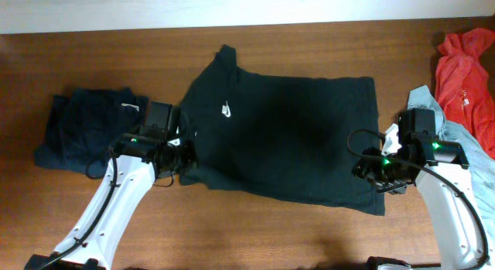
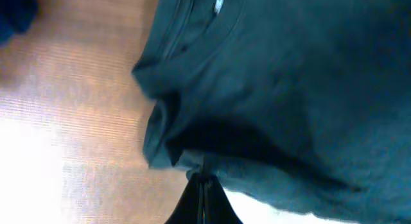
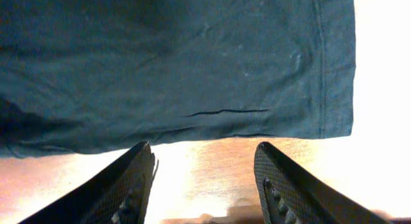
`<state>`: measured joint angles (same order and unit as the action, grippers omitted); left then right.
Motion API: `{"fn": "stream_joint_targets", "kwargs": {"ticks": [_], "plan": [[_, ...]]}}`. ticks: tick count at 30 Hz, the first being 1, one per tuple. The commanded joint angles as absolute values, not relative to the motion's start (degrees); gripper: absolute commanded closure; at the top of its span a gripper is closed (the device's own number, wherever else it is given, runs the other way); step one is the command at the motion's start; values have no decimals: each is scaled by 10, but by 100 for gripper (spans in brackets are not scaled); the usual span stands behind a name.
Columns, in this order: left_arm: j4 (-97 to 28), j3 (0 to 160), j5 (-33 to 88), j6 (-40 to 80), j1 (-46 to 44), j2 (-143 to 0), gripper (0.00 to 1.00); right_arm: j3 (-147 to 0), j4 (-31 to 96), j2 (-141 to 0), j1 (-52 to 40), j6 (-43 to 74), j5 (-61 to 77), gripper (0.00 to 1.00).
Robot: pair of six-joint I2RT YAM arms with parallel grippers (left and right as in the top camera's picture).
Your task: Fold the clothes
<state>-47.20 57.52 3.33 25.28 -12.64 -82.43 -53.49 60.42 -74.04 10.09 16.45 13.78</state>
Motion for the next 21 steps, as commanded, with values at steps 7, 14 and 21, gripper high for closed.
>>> {"fn": "stream_joint_targets", "kwargs": {"ticks": [7,14,21], "plan": [[-386,580,-15,199,-126,-837,99,-545,605,-734,102,163,129,46],[-364,580,-15,193,-126,-884,96,-545,605,-734,102,163,129,46],[-335,580,-15,170,-126,-916,100,-545,605,-734,102,163,129,46]]}}
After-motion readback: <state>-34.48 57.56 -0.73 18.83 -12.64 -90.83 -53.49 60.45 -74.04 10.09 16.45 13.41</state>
